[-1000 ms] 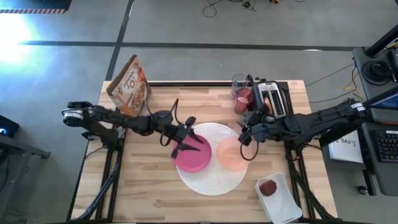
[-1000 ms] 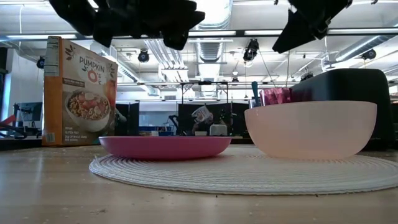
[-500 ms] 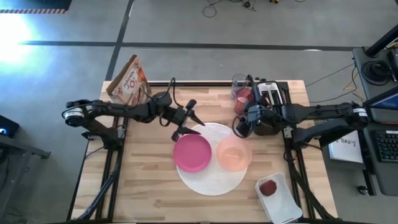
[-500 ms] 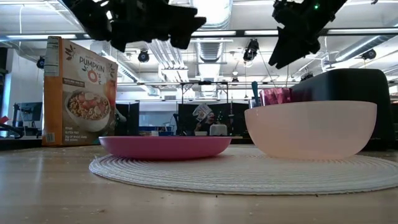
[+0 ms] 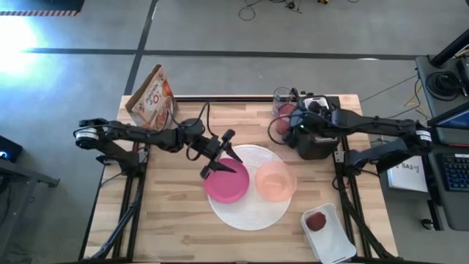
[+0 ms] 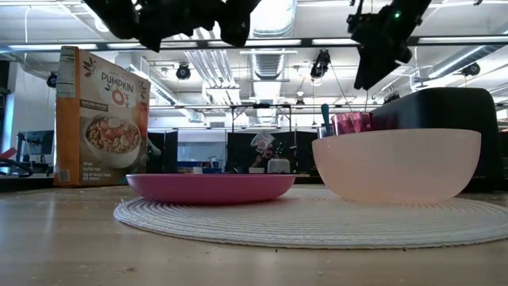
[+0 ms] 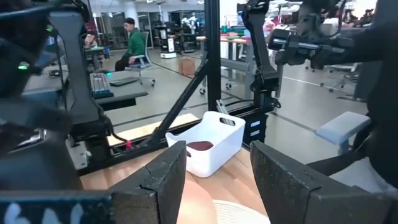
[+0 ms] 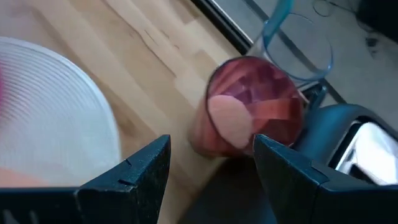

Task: Arrange a breakfast setting
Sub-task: Put the red cup on the white placemat, then put the toasted bread on the pink plate

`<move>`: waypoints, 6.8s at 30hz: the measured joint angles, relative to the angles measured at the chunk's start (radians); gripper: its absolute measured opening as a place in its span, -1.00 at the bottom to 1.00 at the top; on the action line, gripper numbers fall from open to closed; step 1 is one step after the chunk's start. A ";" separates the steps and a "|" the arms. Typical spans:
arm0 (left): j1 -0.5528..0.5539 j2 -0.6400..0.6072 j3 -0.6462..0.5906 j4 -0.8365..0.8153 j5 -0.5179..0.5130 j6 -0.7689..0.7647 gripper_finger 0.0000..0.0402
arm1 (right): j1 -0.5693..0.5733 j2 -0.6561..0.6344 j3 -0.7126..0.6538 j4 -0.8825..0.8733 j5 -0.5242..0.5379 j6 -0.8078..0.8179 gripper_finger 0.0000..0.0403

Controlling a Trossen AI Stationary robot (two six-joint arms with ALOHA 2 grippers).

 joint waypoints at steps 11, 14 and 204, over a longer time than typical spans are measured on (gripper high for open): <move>-0.039 0.000 0.000 -0.025 0.001 -0.069 -0.18 | -0.069 0.265 0.215 -0.231 -0.003 -0.024 0.09; -0.039 0.000 0.000 -0.032 0.001 -0.079 -0.18 | -0.072 0.319 0.265 -0.262 -0.002 -0.037 0.09; 0.086 -0.080 -0.003 -0.223 0.281 -0.076 -0.35 | 0.517 -0.162 -0.240 0.099 -0.193 0.370 -0.62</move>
